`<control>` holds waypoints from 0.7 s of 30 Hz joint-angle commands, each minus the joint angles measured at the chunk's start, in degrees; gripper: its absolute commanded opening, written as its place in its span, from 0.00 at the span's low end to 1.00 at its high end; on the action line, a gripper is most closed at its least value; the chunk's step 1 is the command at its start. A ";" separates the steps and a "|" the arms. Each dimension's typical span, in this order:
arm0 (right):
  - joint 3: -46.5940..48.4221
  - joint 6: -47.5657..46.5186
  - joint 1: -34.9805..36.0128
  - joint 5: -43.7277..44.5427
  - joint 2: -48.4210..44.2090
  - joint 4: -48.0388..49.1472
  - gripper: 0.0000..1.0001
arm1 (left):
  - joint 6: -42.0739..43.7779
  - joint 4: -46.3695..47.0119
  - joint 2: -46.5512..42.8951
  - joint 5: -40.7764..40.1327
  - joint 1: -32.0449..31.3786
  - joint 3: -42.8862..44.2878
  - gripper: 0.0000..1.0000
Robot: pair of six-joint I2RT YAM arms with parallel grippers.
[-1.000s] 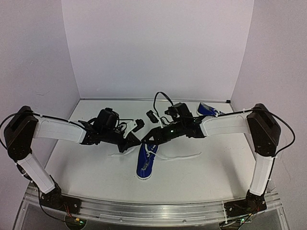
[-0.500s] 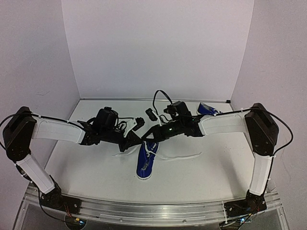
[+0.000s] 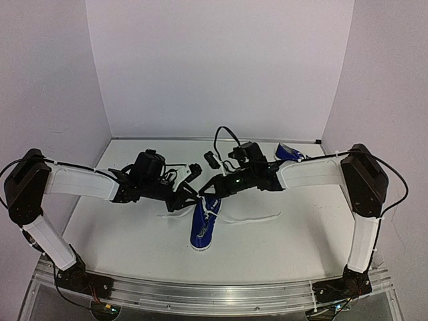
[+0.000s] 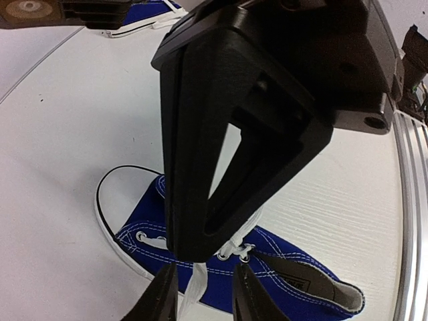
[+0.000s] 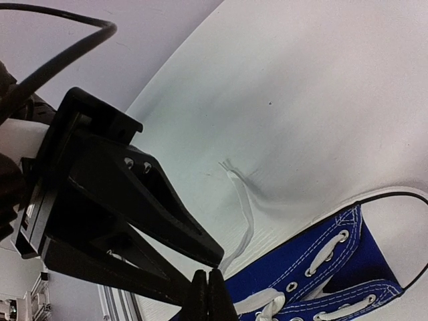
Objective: Tie the shoes
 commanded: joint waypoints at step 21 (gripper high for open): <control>-1.95 0.12 -0.11 4.71 -5.36 -0.62 0.00 | -1.42 9.85 5.50 -12.46 -6.61 1.88 0.28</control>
